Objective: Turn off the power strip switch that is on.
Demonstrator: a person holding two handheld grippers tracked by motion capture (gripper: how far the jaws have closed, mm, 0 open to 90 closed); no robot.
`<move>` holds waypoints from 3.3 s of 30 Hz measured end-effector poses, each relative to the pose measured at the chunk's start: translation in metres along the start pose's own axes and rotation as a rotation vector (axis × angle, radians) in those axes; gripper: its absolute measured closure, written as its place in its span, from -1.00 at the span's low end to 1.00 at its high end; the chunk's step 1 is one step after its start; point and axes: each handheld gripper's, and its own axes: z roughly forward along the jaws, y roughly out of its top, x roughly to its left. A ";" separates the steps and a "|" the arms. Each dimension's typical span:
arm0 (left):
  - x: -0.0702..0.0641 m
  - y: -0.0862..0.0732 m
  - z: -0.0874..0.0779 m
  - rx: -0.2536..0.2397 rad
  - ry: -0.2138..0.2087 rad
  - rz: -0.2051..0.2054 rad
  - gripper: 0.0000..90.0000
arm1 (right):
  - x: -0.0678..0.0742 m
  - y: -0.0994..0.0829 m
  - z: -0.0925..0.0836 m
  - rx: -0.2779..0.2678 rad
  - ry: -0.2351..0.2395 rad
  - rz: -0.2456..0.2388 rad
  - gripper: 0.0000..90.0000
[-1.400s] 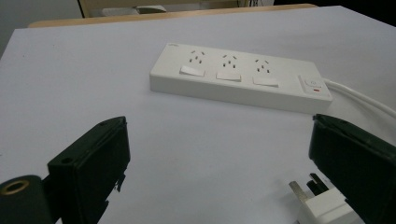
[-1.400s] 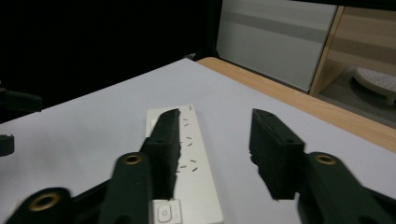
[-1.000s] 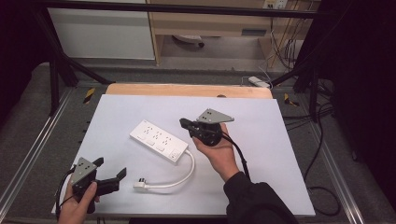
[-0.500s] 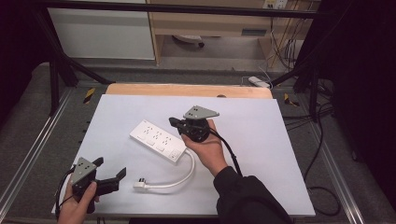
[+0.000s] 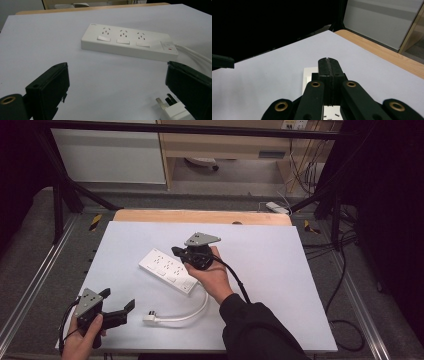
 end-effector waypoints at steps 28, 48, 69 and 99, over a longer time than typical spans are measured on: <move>0.002 0.001 -0.001 0.005 -0.001 -0.003 -0.89 | 0.006 -0.001 0.039 0.049 -0.002 -0.007 1.00; 0.002 0.001 0.000 0.003 -0.005 -0.008 -0.89 | 0.010 -0.006 0.064 0.087 0.008 0.004 1.00; 0.002 0.000 -0.001 0.003 0.003 -0.009 -0.89 | 0.015 -0.013 0.078 0.118 0.021 0.005 1.00; 0.001 0.000 0.000 0.008 0.002 0.006 -0.89 | 0.025 -0.022 0.094 0.158 0.042 0.008 1.00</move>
